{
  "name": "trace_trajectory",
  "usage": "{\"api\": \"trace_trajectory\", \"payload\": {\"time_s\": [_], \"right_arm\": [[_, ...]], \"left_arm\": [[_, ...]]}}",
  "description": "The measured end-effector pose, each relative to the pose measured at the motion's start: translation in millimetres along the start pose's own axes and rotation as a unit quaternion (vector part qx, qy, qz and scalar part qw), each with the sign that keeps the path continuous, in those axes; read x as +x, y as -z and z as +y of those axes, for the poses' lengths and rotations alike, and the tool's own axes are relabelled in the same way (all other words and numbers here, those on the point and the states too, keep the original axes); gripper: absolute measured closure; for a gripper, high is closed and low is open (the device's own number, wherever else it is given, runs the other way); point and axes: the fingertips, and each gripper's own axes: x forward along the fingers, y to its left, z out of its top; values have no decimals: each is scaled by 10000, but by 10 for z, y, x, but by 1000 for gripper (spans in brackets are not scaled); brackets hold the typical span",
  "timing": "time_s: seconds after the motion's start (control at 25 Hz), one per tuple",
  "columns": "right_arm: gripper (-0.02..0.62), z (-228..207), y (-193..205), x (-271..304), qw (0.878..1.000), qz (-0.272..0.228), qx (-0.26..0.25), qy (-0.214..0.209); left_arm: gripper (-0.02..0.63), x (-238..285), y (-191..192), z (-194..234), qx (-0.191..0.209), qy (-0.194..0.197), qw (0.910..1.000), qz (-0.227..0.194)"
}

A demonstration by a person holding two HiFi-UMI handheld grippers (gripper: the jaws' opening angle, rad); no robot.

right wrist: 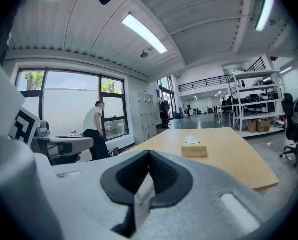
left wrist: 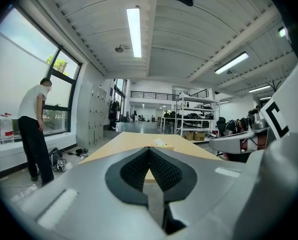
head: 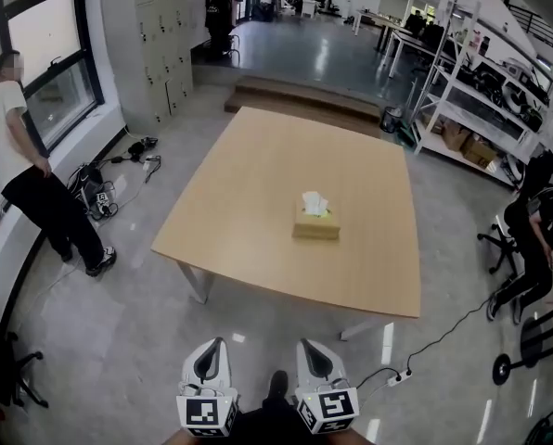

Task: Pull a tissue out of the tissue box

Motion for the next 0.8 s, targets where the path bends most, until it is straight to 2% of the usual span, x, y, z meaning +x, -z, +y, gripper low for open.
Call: {"api": "trace_trajectory", "payload": {"time_s": [0.4, 0.8], "right_arm": [[603, -621, -279, 384, 9997, -174, -73, -173], [603, -1078, -337, 524, 9999, -128, -19, -7]], "left_arm": [[588, 688, -215, -353, 236, -48, 9997, -40], [588, 1094, -370, -606, 336, 60, 9994, -25]]}}
